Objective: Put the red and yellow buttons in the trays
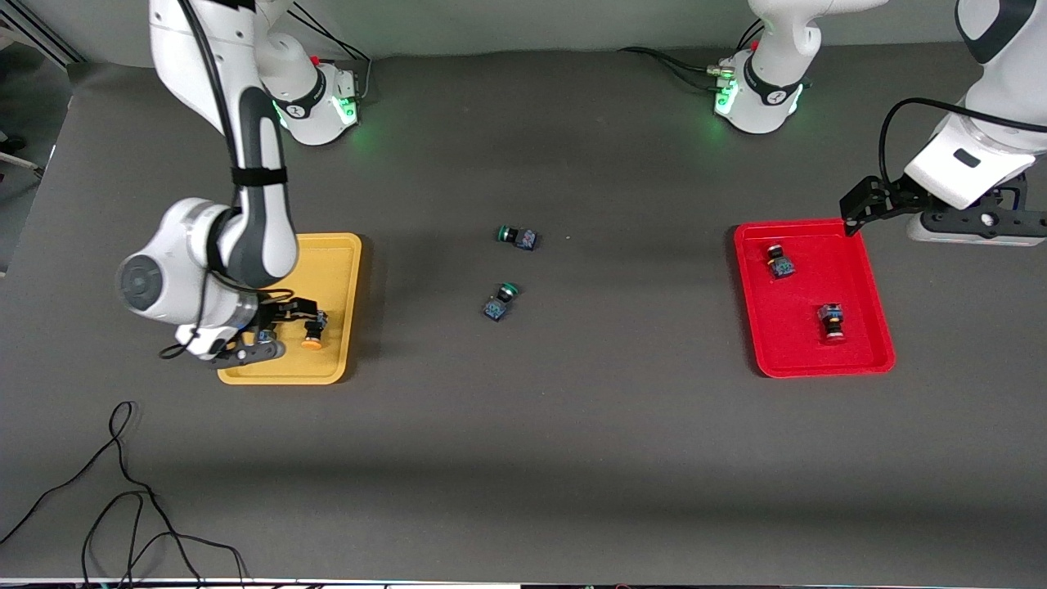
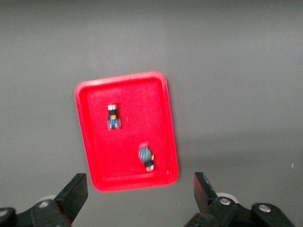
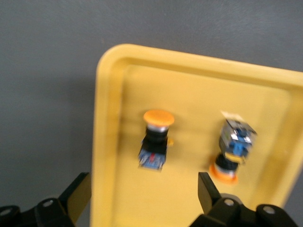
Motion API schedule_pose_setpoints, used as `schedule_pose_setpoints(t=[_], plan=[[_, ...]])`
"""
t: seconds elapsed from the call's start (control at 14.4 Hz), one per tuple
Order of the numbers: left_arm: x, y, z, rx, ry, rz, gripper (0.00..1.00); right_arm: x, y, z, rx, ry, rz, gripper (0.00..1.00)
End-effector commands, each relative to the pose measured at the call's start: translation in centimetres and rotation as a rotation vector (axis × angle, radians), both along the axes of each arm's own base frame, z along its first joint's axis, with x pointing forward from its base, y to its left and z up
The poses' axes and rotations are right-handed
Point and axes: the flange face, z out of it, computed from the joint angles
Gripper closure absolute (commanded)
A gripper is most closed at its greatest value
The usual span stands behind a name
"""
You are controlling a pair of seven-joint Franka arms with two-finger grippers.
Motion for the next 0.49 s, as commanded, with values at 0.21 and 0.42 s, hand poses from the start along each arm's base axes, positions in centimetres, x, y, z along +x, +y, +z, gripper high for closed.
schedule_pose_setpoints(t=[0.21,0.42], plan=[[-0.9,0.4,0.9,0.000,0.067,-0.021,0.00,2.0,0.2,13.1,-0.037,0.002,-0.096,0.00],[-1.0,0.3,0.9,0.006,0.075,-0.029,0.00,1.0,0.3,17.3,-0.063,-0.064,-0.107,0.00]])
